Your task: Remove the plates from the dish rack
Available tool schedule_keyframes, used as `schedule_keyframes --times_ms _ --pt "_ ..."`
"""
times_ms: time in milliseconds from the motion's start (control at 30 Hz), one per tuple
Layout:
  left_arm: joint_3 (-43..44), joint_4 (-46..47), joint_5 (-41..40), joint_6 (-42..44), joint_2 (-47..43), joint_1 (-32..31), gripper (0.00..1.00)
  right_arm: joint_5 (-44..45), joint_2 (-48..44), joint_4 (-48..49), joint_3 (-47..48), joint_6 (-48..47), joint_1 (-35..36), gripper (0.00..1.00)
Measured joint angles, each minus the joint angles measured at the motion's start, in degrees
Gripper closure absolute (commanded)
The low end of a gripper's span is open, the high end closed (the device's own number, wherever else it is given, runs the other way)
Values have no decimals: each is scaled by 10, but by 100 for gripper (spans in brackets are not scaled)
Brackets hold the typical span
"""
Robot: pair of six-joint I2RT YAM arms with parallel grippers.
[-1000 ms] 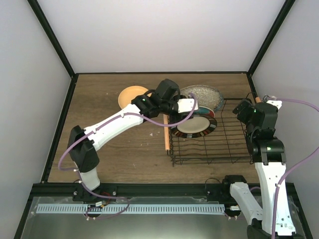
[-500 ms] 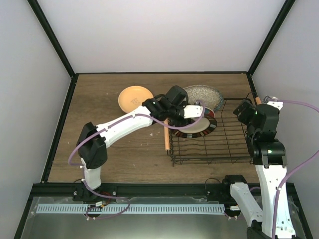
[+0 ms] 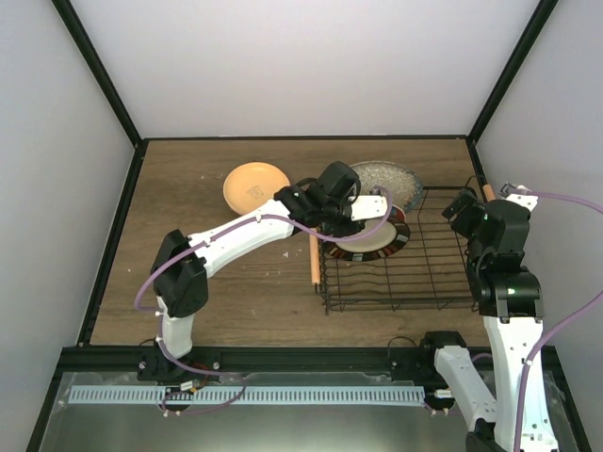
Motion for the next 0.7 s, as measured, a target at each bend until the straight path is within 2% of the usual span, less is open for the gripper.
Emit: schedule_keyframes --times_ms 200,533,700 --pt "15 -12 -6 -4 3 -1 96 0 -3 -2 -4 0 0 0" --pt "131 -71 -11 -42 15 -3 96 0 -5 -3 -9 1 0 0" --pt "138 -77 -10 -51 -7 -6 96 2 -5 -3 -9 2 0 0"
